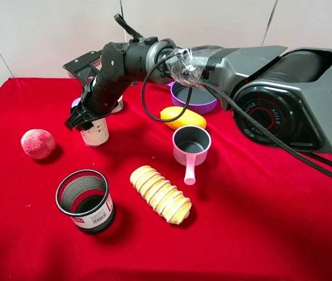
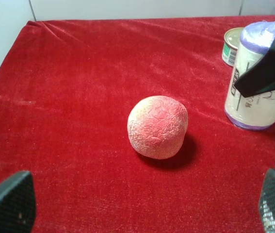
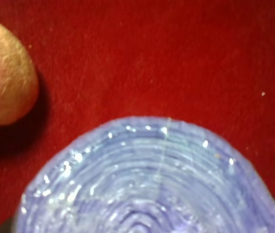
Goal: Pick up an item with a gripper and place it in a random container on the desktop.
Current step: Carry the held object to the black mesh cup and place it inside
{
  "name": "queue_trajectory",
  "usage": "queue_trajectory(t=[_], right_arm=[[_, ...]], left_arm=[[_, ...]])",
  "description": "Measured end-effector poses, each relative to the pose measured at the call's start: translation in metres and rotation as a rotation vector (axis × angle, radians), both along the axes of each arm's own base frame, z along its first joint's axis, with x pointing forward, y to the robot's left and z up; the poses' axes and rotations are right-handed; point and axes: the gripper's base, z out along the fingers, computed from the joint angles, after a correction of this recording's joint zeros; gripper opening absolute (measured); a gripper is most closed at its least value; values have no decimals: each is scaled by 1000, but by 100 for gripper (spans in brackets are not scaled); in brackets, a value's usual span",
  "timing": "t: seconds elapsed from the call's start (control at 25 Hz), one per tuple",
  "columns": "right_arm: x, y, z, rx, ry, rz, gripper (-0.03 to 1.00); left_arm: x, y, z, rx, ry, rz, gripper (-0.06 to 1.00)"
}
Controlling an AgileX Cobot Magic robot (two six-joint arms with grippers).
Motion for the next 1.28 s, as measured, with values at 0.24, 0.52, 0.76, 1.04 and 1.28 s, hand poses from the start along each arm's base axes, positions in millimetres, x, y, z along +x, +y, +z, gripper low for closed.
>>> queue_trajectory(t=[0.24,0.52,0.76,1.04,1.28], right_arm=[[0,-2,25,10,-39,9,46],[-4,-7,52,1,-57,26,46],[-7,-14,74,-31,-77,25,46],[-21,-29,95,-29,-73,16,46],[-38,-49,115,-27,-81,10,46]], left_arm=[[0,0,0,0,0,0,91],[0,0,0,0,0,0,91],[0,0,0,0,0,0,91],[0,0,0,0,0,0,91],[0,0,0,0,0,0,91]])
